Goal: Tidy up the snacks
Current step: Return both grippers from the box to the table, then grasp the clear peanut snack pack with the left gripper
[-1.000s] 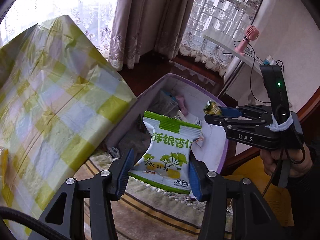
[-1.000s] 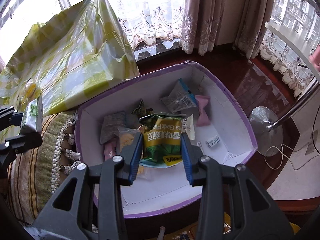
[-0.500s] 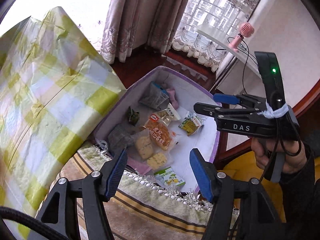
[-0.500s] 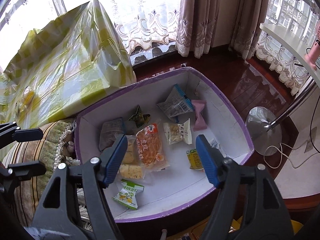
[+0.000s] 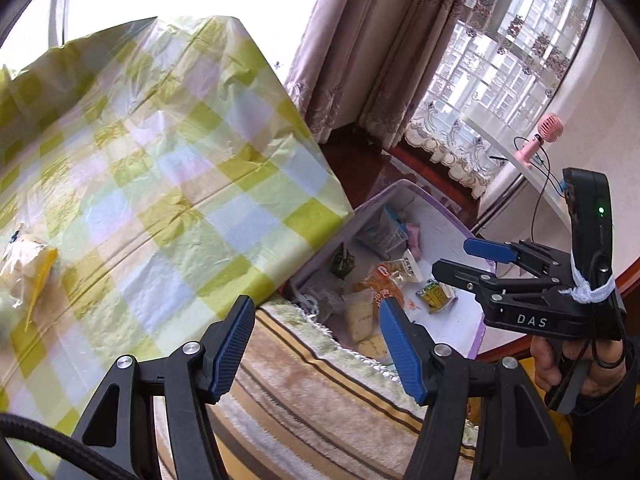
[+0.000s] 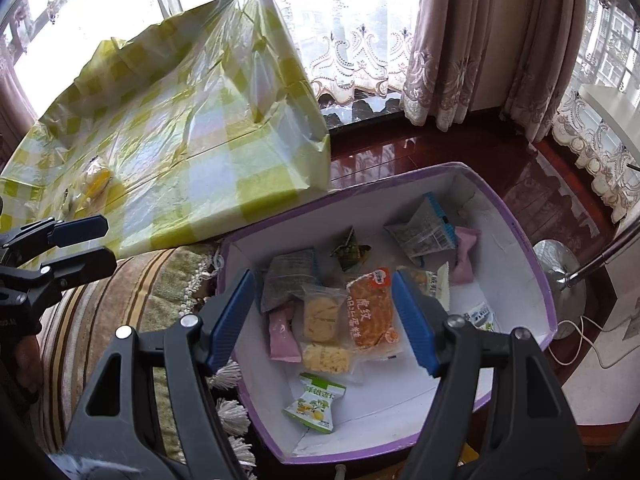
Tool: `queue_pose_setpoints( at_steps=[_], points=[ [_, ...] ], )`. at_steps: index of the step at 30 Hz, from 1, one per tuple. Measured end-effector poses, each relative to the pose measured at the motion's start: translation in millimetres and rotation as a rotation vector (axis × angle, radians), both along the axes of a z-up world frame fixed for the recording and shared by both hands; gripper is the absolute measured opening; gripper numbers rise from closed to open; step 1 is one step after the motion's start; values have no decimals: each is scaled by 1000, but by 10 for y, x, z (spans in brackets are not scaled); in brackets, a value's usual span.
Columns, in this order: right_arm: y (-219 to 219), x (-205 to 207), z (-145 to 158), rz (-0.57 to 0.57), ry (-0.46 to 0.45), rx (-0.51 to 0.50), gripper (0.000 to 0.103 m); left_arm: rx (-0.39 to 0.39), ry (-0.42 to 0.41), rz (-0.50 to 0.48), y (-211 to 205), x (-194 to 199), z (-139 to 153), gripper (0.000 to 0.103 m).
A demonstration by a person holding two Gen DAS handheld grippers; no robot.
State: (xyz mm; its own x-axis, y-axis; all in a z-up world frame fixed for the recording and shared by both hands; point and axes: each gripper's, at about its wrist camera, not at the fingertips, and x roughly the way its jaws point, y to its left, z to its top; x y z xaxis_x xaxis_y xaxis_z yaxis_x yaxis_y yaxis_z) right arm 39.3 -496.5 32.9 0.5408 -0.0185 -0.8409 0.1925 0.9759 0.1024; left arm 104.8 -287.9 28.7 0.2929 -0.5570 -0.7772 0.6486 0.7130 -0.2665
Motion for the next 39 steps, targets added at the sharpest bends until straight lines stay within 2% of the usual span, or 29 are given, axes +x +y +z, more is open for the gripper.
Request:
queue_pose_setpoints(
  at_steps=[12,18,22,27,33,39],
  points=[
    [638,413,104,158,-25,-4,74,-24,-15,289,969,335,-23,65],
    [976,587,82,236,-31,0,74,-4,-34,501,1734,467,-59,65],
    [1211,715,77,283,-32,-3,74,-29,-1,661,2270,578,-150,65],
    [1476,876,124,333,-54,4,74,-25,14,813,2727,703,-241,65],
    [1788,1066,143,369,-71,40,74,-10,38,910,3054,923,-346,65],
    [2047,1215,141,400,-84,63,74,-5,58,910,3093,1231,-438,65]
  ],
)
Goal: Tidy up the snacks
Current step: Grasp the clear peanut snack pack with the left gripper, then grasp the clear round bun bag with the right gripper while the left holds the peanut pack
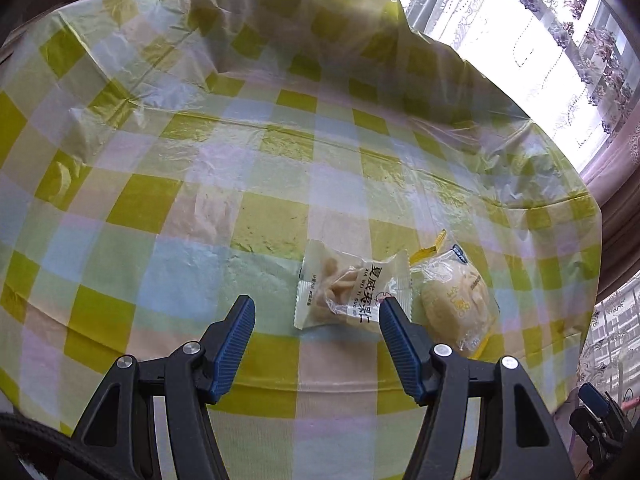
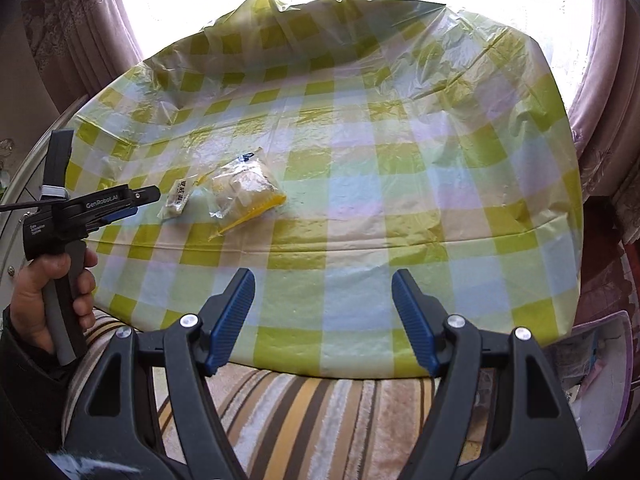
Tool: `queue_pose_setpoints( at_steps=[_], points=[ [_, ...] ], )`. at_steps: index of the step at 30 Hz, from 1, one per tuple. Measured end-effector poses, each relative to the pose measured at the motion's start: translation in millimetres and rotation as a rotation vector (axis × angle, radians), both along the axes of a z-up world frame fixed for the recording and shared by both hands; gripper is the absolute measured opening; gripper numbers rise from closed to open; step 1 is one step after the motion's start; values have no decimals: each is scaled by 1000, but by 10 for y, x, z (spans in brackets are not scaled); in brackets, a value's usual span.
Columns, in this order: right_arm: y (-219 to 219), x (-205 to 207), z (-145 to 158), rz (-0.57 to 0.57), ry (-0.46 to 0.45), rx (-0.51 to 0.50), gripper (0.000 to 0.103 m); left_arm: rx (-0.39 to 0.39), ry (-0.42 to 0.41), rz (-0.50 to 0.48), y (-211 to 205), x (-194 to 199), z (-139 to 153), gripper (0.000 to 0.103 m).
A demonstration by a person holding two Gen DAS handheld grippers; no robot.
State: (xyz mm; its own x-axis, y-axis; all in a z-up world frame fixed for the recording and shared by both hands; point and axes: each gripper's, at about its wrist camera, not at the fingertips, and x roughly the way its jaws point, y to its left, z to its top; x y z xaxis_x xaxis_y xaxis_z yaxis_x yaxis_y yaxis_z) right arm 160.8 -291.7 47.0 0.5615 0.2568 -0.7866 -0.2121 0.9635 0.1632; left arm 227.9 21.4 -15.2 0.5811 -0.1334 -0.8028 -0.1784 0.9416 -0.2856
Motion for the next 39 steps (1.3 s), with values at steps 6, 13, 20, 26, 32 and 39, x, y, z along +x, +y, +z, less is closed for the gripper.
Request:
queue_pose_setpoints(
  at_steps=[6,13,20,26,32,39],
  points=[
    [136,96,-11,14,-6,8,74,35,14,-75,-112,260,-124,65],
    [282,230,-80,30,-1,-1,74,152,30,-142,-298,320,-278,66],
    [493,390,-134,49,-9,-12,75,194,-5,-179,-359,270,-282,40],
    [699,571,-188,46,-23,2,86,140,-38,-163,-274,229,-263,33],
    [972,752,-287,71,-9,-17,87,95,-52,-151,-216,196,-255,30],
    [1219,919,-401,108,2,-67,91,58,-64,-103,-97,149,-241,28]
  ],
)
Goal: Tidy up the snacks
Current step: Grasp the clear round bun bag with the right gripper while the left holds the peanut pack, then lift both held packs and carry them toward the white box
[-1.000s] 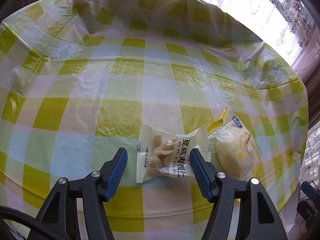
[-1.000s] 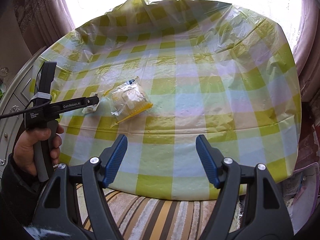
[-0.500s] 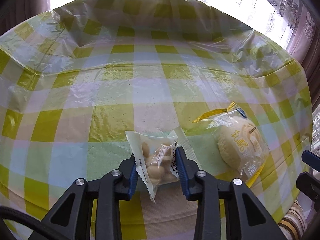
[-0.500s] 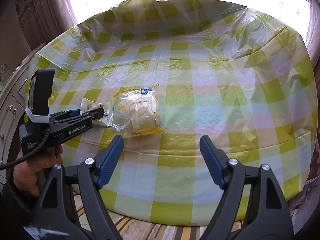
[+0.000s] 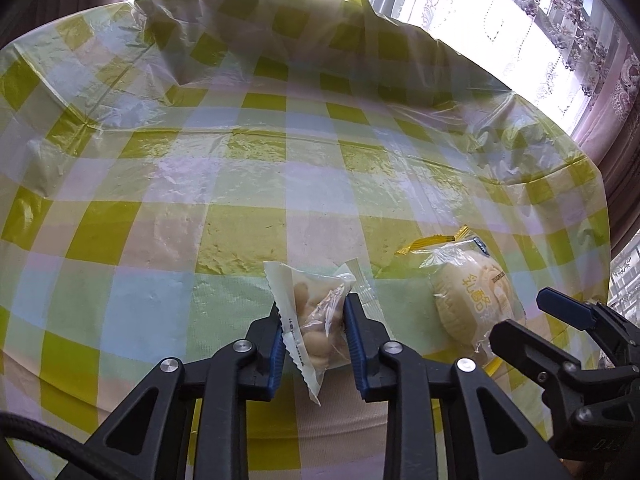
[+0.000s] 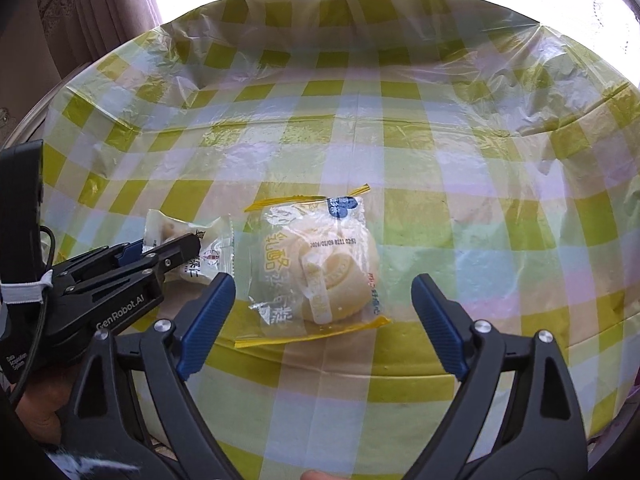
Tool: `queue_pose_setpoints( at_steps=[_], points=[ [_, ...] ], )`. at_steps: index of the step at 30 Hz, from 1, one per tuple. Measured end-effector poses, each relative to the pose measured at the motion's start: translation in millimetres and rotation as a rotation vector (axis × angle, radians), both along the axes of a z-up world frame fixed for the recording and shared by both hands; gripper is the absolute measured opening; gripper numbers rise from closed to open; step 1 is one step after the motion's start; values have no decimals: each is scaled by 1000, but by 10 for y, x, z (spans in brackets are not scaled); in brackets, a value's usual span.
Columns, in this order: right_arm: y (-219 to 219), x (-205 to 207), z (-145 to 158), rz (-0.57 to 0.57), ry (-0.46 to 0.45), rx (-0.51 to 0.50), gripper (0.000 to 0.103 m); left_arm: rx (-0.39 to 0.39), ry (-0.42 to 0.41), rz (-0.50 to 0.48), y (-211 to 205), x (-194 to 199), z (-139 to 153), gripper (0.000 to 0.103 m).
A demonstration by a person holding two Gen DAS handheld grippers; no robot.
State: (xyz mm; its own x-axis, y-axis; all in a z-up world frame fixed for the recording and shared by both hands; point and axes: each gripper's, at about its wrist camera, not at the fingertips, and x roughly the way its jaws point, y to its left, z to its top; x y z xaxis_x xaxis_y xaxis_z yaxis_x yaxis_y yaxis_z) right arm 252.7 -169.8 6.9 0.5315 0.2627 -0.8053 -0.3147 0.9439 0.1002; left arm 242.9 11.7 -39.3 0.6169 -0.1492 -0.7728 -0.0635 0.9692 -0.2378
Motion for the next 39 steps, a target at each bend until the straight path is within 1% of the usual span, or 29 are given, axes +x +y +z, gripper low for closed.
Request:
queue_pose_setpoints(
  at_steps=[7,12,13,15,17,20,23,34,39],
  points=[
    [157,167,-107,17,17,-29,91,-11,-19,25,43,-58,32,27],
    [201,262,-205,7,41,-48,91,-16,-26,34,64,-77,51,26],
    [209,271,-230,8,46,-49,89,-18,-28,35,67,-83,55,26],
    [231,287,-294,7,55,-73,82,-21,-33,37,69,-95,66,26],
    [230,291,-342,11,60,-79,79,-24,-36,40,75,-105,72,26],
    [233,274,-331,14,50,-89,73,-28,-38,42,83,-111,78,26],
    [239,250,-325,20,39,-91,70,-29,-41,43,87,-118,87,26],
    [176,181,-297,1,36,-70,67,-28,-50,50,82,-139,112,26],
    [93,111,-225,-19,23,-56,66,-27,-52,49,67,-155,134,26]
  ],
)
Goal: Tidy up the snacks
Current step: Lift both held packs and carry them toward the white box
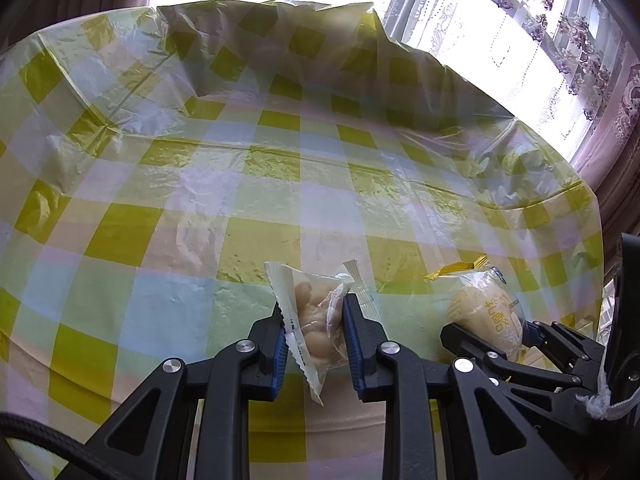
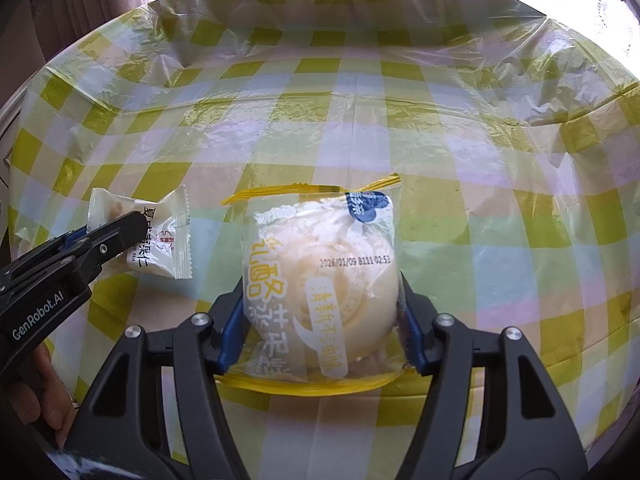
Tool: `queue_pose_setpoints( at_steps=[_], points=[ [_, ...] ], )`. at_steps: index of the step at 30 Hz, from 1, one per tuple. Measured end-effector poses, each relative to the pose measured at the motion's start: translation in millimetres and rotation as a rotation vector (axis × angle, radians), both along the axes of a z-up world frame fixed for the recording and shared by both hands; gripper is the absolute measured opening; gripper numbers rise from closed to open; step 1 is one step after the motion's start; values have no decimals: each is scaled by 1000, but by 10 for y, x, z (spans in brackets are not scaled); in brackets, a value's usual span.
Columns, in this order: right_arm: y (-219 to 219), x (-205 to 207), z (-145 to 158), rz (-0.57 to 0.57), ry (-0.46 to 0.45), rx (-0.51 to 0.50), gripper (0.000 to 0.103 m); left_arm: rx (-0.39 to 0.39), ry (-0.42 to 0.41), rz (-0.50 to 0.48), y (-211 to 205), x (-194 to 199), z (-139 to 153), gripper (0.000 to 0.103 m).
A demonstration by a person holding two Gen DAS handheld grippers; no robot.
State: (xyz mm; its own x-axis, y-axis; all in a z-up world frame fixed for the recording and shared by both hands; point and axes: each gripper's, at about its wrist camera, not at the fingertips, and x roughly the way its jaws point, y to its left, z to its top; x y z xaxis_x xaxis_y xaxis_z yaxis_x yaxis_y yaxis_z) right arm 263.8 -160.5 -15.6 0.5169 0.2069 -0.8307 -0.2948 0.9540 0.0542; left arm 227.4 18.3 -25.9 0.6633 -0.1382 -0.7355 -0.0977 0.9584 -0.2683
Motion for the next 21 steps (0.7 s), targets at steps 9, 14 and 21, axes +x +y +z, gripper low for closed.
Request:
queue_pose_setpoints(
  at_steps=[9,14,21],
  points=[
    [-202,-161,136,-38,-24,15,66,-8,-16,-26,-160,-96,144,26],
    [-367,-283,228,-66,-42,30,66,-14,-23,-51,-319,-190,235,26],
    [-724,-522,368,-128,-59,63,66,-44,-27,-133,-686,-329,354,26]
  ],
)
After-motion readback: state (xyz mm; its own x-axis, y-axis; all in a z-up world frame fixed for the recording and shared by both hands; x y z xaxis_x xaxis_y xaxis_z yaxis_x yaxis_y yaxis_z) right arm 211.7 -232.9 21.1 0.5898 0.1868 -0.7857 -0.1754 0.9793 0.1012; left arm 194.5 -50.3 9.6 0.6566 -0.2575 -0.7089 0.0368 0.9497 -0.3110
